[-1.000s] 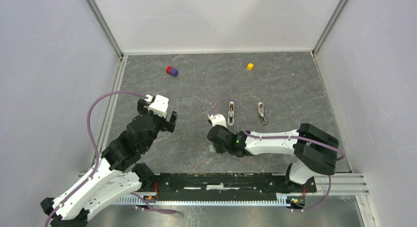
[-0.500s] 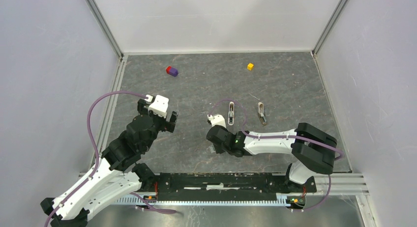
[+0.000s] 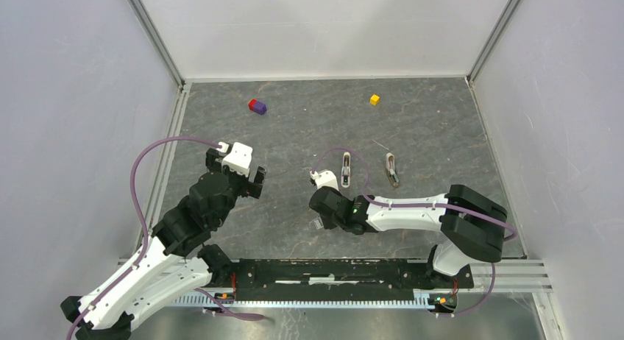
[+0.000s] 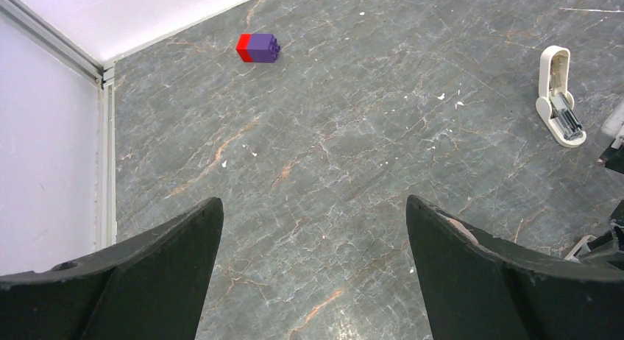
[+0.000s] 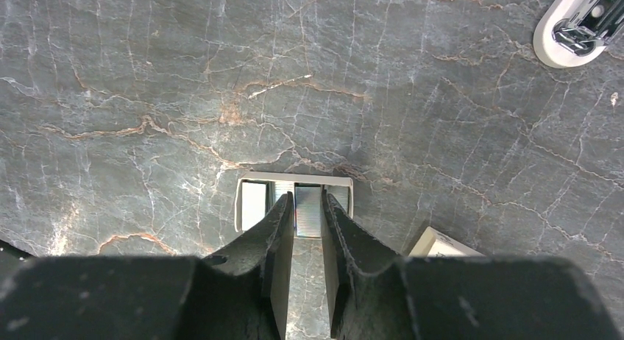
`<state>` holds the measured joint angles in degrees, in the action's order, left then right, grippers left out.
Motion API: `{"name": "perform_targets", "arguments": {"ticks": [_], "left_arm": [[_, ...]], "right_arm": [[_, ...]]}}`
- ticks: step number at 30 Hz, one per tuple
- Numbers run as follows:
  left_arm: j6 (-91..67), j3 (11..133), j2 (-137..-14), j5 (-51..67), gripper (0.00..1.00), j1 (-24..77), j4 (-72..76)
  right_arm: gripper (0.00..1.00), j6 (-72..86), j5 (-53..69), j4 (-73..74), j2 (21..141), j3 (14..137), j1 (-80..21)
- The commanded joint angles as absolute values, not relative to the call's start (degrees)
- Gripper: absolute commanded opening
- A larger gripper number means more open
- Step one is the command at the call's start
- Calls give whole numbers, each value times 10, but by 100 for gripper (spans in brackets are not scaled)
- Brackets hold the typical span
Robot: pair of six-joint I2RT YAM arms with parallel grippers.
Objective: Load the staples into the stapler
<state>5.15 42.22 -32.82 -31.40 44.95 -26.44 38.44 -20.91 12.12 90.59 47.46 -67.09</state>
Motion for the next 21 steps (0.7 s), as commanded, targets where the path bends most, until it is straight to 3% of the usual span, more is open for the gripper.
{"name": "perform_targets", "arguments": {"ticks": [1, 21], "left_arm": [[58, 421, -325, -315, 100, 447, -238], [58, 421, -325, -314, 100, 447, -238]], "right_arm": [[26, 377, -223, 118, 890, 492, -673], [32, 370, -217, 104, 921, 487, -673]]}}
